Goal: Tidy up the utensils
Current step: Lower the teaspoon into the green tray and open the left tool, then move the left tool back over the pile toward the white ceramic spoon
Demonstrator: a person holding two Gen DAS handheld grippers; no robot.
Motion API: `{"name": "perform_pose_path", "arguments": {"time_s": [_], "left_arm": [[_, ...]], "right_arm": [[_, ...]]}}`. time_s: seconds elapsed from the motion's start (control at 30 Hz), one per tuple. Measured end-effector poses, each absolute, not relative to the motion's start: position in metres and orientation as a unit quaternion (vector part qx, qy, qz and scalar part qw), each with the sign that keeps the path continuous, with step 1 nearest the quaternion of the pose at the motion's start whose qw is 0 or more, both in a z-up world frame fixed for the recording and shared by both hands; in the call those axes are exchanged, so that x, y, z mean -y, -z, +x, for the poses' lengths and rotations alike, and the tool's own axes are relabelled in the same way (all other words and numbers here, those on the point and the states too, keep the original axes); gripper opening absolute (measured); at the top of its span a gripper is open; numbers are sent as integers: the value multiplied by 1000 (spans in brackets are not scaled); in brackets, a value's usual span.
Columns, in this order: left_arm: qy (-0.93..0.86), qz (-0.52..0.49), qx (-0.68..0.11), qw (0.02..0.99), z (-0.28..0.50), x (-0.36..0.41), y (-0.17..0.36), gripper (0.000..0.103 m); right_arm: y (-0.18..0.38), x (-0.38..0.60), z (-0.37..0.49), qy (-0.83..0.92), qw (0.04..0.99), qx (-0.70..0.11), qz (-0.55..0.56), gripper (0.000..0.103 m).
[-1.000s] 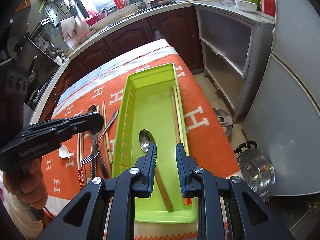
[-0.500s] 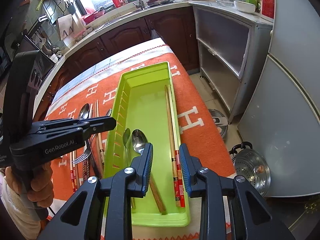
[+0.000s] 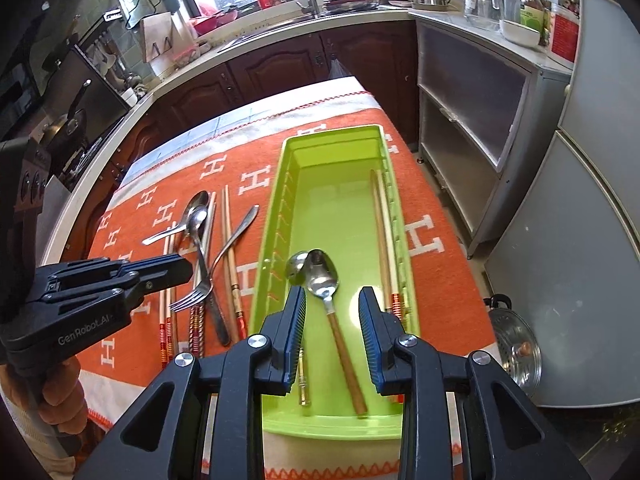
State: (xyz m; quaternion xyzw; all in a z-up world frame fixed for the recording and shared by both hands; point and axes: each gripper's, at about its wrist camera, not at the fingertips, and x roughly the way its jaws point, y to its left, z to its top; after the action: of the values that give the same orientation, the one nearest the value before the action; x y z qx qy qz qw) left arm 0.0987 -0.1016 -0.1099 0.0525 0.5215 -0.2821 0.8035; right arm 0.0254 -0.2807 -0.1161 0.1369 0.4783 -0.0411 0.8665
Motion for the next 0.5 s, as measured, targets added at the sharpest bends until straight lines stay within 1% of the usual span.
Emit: {"name": "perform_pose_path", "arguments": {"time_s": [0.5], "left_arm": [[199,3,-525,827,79,24,109,3]], "right_arm": [[104,218,27,-12,871,-483,93,31]]}}
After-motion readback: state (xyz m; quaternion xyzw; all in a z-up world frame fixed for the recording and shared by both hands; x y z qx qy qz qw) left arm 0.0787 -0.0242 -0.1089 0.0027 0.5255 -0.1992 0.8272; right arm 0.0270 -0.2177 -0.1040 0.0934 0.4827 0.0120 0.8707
